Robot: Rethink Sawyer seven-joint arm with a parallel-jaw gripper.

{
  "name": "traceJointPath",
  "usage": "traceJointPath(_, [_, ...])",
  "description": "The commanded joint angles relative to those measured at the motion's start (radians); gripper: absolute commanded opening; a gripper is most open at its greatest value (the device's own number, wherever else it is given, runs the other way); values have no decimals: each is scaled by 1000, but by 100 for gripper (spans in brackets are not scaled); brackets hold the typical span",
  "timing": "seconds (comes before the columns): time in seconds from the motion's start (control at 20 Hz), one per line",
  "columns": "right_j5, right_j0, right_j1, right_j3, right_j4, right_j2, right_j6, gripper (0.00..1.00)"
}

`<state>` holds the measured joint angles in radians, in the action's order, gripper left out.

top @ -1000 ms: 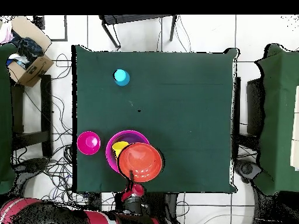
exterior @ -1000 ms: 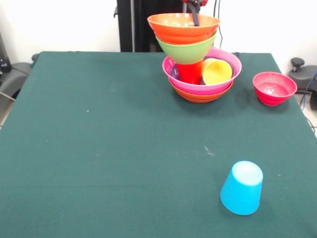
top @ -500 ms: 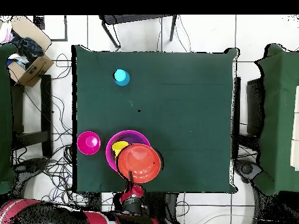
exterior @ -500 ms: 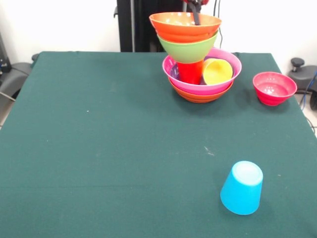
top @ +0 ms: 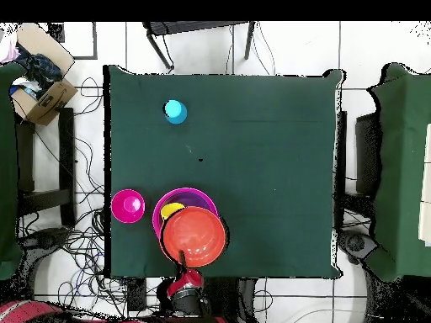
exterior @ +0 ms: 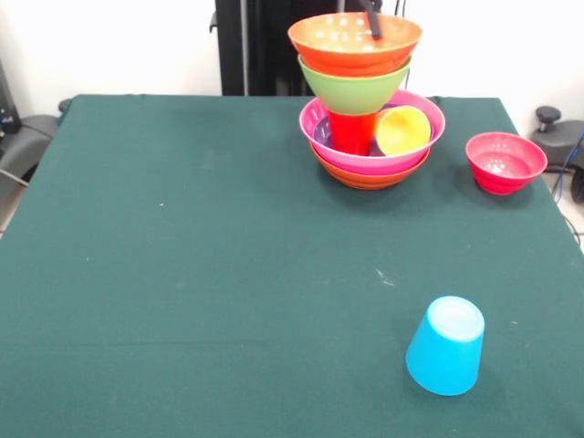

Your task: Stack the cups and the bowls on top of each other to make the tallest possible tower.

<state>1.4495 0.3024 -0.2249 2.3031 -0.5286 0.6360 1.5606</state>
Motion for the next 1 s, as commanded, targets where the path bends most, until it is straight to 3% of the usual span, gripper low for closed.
traceJointPath(0.05, [-250,3,-92,-35,-85,-188,229,0])
traceJointPath(1.0, [-219,-20,-109,-44,-104,-169,264,0])
